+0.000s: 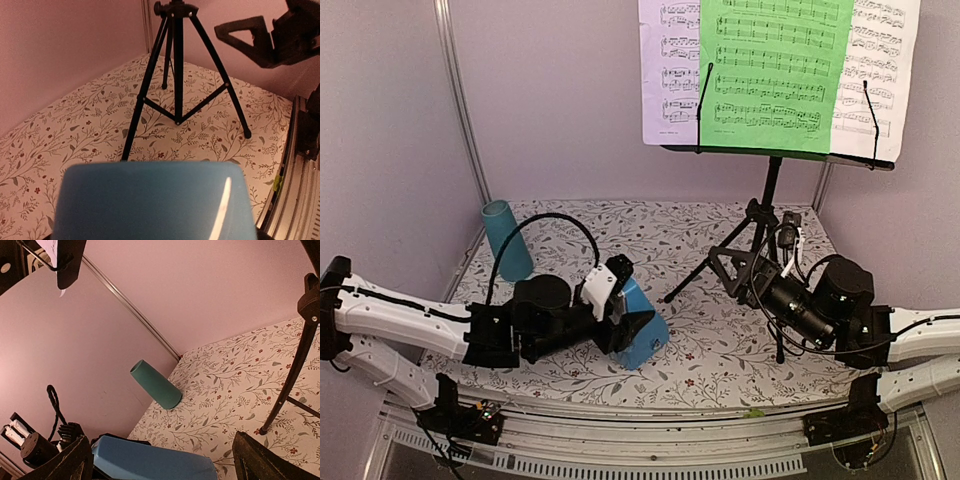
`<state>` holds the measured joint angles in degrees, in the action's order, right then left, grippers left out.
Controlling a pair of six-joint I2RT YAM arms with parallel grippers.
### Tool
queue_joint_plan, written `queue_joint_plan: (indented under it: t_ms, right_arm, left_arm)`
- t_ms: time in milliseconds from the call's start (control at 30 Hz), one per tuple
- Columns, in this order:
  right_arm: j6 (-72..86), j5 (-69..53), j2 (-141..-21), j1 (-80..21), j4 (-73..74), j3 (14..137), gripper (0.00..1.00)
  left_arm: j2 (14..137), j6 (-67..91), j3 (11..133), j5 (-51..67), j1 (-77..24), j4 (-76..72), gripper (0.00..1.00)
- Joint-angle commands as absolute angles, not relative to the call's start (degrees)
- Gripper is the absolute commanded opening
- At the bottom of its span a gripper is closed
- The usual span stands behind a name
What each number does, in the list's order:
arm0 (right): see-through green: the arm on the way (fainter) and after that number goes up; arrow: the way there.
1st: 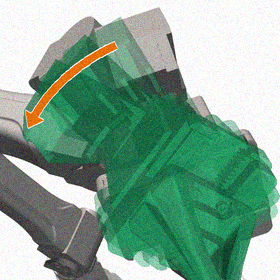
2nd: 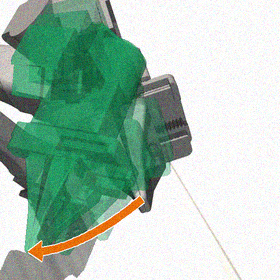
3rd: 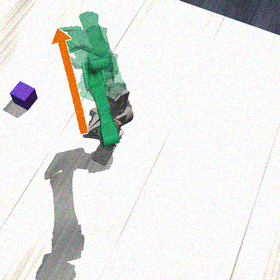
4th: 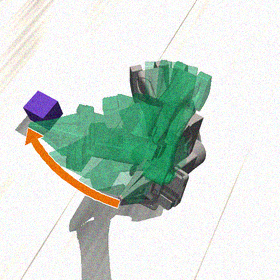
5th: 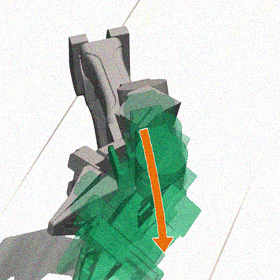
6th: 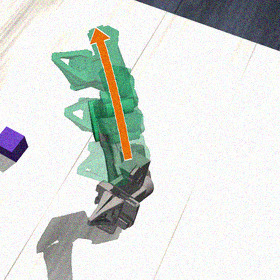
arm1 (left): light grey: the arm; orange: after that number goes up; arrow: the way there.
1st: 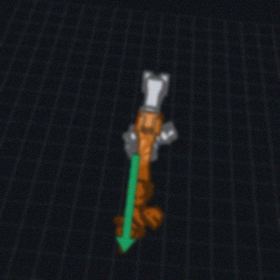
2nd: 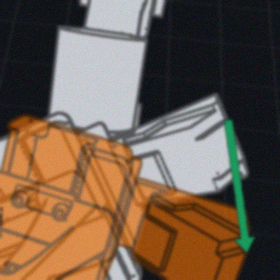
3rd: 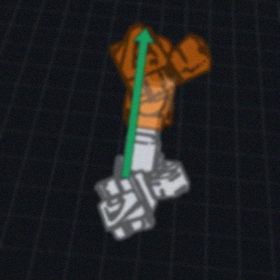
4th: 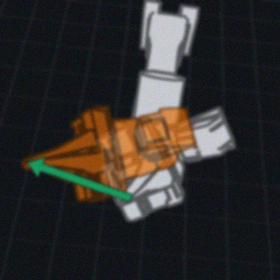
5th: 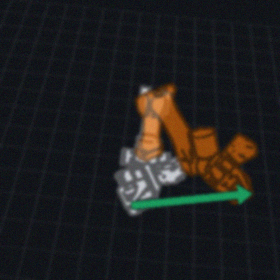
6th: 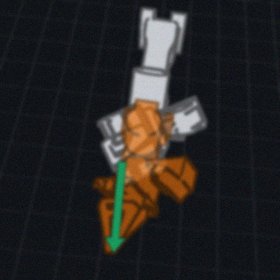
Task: Set up the instrument practice props
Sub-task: Place the metronome at the center of the board.
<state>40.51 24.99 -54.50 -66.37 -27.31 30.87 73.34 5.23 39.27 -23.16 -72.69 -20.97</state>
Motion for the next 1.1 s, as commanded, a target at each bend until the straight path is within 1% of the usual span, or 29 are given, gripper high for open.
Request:
queue_joint_plan:
  t_ms: [0,300,333,467,567,600,667,800,867,967,1067]
  right_arm:
    - [32.9,26.0,-54.8,-66.3,-19.2,33.6,0.99]
    - [31.0,25.9,-53.5,-66.0,-14.3,33.1,0.99]
    - [30.9,25.9,-53.5,-65.9,-14.1,33.1,0.99]
    - [30.3,25.2,-53.7,-66.0,-13.4,33.0,0.99]
    - [28.1,24.1,-54.4,-65.9,-12.8,33.5,0.99]
    - [27.4,23.6,-54.6,-65.9,-12.5,33.7,0.99]
    - [25.5,22.3,-54.9,-65.8,-12.1,34.1,0.99]
    - [20.1,18.6,-55.1,-65.1,-12.0,34.2,0.99]
    - [18.0,16.5,-55.2,-64.4,-12.0,34.2,0.99]
    - [15.0,15.0,-55.2,-63.7,-12.0,34.0,0.99]
    - [13.3,12.6,-55.2,-62.8,-12.0,34.1,0.99]
  left_arm:
    - [78.4,14.5,43.8,-20.2,-72.4,-17.8,0.00]
    - [87.0,12.3,45.7,-16.5,-72.4,-23.6,0.00]
    - [87.5,11.7,45.7,-16.2,-72.4,-24.5,0.03]
    - [89.1,9.9,45.7,-14.6,-72.4,-27.7,0.13]
    - [89.5,8.8,45.6,-13.7,-72.4,-29.8,0.24]
    - [89.5,8.3,45.6,-13.4,-72.4,-30.0,0.29]
    - [89.3,7.7,45.6,-12.8,-72.4,-30.2,0.44]
    - [88.2,7.1,45.0,-11.6,-72.4,-30.0,0.71]
    - [87.4,6.7,44.1,-11.3,-72.4,-30.0,0.80]
    - [86.1,6.2,42.7,-10.9,-72.4,-30.5,0.85]
    - [85.1,5.7,41.5,-10.2,-72.4,-31.3,0.86]
